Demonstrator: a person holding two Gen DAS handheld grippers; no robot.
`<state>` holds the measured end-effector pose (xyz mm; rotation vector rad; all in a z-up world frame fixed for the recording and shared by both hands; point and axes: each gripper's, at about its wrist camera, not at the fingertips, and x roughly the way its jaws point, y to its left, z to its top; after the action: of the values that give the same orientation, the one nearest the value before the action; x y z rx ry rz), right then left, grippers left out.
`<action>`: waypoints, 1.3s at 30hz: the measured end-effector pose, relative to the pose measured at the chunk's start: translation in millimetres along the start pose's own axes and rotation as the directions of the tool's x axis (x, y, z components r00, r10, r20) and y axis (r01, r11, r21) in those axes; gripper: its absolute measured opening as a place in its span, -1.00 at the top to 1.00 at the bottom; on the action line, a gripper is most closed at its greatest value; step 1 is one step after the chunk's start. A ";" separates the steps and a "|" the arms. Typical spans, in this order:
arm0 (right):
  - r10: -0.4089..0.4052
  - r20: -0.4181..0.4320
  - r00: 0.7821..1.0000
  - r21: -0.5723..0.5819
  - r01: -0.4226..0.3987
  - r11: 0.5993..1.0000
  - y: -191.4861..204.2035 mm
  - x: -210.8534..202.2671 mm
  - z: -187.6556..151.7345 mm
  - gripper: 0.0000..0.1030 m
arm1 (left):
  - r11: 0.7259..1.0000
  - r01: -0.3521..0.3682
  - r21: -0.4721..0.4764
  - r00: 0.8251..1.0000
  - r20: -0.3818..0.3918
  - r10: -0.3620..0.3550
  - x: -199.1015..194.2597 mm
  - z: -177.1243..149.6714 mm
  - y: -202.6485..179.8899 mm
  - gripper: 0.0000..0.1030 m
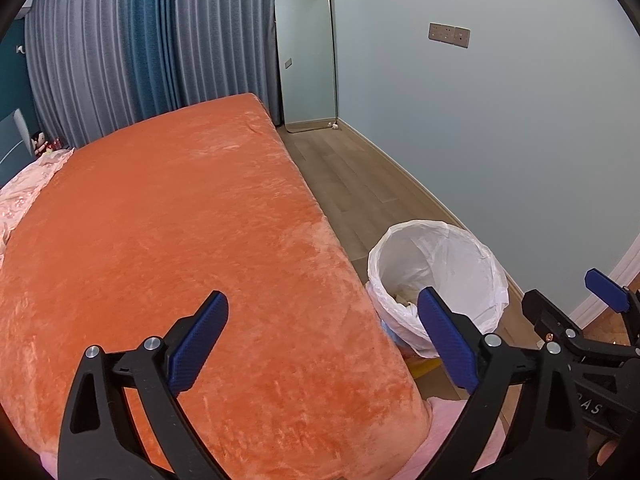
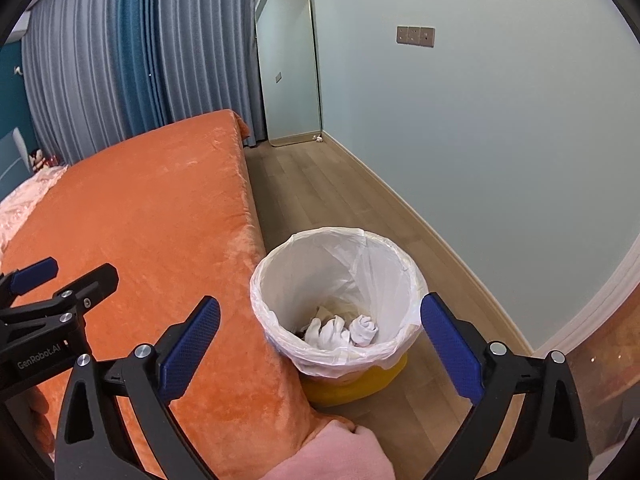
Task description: Collect trash
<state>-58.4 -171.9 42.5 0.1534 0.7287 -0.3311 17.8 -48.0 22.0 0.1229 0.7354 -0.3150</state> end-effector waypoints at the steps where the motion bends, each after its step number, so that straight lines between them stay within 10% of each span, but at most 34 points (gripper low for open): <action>1: -0.002 0.000 1.000 -0.007 0.002 1.000 0.8 0.4 -0.8 -0.86 | 1.000 -0.003 -0.002 1.000 -0.002 0.003 0.5 -0.6 0.0 -0.78; 39: -0.011 -0.058 0.998 -0.013 0.010 1.000 -11.0 19.2 -11.9 -0.87 | 0.999 -0.033 -0.003 0.999 -0.038 0.032 24.4 -6.1 -17.6 -0.78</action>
<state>-56.3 -183.9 20.5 0.1475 0.7892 -0.3331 25.3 -69.1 0.9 0.1373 0.7712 -0.2809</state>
